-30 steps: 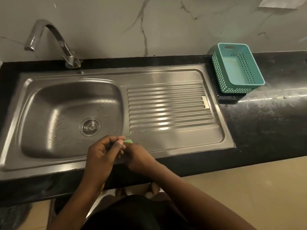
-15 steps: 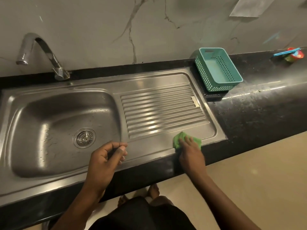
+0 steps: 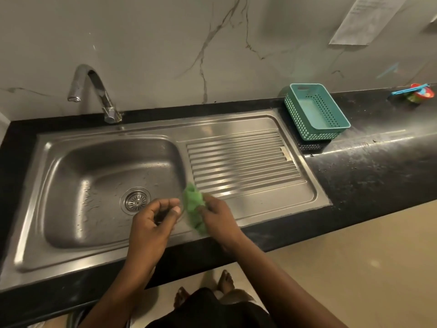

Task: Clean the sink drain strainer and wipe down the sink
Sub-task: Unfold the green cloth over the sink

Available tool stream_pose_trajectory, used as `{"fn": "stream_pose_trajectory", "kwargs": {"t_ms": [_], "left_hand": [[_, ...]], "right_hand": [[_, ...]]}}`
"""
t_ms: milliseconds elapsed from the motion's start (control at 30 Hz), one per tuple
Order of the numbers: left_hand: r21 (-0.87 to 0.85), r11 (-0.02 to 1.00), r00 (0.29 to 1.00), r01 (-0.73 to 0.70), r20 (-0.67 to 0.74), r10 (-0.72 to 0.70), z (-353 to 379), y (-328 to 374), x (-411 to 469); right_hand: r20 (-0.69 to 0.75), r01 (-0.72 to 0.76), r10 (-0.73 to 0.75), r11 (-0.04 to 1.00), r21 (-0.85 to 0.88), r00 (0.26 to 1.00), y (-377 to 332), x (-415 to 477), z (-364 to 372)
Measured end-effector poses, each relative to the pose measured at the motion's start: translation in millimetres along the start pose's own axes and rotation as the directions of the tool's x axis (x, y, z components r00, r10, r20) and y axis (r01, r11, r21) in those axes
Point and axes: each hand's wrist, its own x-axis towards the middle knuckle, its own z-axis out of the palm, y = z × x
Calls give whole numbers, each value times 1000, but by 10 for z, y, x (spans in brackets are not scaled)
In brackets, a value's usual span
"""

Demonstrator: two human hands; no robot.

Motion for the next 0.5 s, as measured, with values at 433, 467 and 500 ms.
{"fn": "stream_pose_trajectory", "kwargs": {"t_ms": [433,467,500], "left_hand": [[-85,995,981,44,192,-27,620,407,-63],[-83,996,983,44,181,-28,671,428,-85],[-74,996,985,44,171,-31,725,443,-105]], "right_hand": [[59,256,-252,964,-71,966,-150,-492,-581],[44,255,-252,964,-70,967,-129,-526,-654],[16,246,-246,968,-42,969,-112,-555,-742]]}}
